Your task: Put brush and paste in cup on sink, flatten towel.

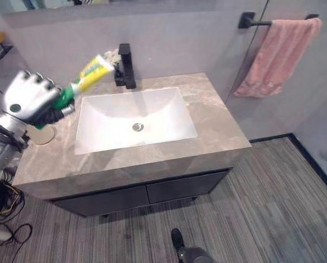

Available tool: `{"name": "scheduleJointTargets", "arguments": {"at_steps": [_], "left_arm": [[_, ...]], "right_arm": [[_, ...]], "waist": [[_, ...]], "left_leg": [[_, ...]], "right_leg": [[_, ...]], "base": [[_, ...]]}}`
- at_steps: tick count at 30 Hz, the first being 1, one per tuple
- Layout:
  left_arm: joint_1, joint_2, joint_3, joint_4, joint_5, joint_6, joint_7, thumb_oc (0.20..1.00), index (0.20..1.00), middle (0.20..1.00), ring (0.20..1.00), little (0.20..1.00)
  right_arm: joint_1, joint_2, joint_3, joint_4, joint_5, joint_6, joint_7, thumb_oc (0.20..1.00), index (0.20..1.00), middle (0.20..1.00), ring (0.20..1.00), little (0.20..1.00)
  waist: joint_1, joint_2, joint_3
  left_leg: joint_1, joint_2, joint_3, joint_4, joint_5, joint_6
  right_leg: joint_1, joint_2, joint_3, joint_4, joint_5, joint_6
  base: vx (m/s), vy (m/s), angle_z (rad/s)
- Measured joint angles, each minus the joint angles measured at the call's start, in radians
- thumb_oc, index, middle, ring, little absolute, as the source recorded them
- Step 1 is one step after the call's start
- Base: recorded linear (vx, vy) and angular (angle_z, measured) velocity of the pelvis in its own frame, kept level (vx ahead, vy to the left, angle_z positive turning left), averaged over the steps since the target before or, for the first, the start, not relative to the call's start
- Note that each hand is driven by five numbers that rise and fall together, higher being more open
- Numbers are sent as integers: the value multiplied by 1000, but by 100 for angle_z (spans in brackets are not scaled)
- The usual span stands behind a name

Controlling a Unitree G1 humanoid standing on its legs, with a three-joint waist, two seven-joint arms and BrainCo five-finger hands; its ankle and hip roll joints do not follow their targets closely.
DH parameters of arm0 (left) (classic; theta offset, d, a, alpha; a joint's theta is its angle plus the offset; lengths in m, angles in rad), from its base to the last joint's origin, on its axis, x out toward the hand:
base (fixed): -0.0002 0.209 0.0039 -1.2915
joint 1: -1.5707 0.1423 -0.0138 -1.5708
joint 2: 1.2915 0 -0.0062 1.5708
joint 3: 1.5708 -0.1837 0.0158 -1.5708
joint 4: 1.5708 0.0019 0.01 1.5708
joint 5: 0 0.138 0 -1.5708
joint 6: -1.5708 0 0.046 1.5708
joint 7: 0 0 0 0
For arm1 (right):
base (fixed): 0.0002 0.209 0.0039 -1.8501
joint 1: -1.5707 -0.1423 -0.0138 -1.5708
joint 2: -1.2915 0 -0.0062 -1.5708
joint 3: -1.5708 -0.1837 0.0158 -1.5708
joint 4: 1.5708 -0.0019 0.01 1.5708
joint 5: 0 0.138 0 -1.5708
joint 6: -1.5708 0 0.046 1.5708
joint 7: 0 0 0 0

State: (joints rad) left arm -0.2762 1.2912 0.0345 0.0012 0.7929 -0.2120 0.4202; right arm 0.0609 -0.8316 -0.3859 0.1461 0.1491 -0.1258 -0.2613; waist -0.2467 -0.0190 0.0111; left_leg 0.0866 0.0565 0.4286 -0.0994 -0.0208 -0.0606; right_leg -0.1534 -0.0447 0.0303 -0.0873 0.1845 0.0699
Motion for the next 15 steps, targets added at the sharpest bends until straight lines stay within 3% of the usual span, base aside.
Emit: {"name": "scheduleJointTargets", "arguments": {"at_steps": [2,7,11,15], "left_arm": [[-110,19,-96,13,0,2,-2,200,200,200,200,200],[-280,26,-248,4,-1,-3,0,200,200,200,200,200],[-522,27,-532,26,-4,-4,0,200,200,200,200,200],[-699,-17,-706,26,-9,-14,18,200,200,200,200,200]], "right_arm": [[-19,-102,99,5,6,-3,45,1000,1000,1000,1000,1000],[-212,-110,320,-53,138,-35,133,1000,1000,1000,1000,1000],[-546,-121,773,-44,365,-24,227,1000,1000,1000,1000,1000],[-797,143,925,26,601,-61,268,1000,1000,1000,1000,1000]], "waist": [[15,11,-14],[32,20,-25],[51,22,-30],[91,33,-28]], "left_leg": [[7,0,-5,0,0,0],[17,-1,-1,0,-2,0],[17,2,-1,0,3,-6],[18,12,-3,5,11,-13]], "right_leg": [[10,-1,-6,0,1,-2],[18,-4,-6,0,-4,2],[17,1,-3,0,1,-3],[20,10,-10,0,4,-12]], "base": [[-11,-6,6],[-35,-23,-1],[-21,-19,-1],[-30,-16,2]]}}
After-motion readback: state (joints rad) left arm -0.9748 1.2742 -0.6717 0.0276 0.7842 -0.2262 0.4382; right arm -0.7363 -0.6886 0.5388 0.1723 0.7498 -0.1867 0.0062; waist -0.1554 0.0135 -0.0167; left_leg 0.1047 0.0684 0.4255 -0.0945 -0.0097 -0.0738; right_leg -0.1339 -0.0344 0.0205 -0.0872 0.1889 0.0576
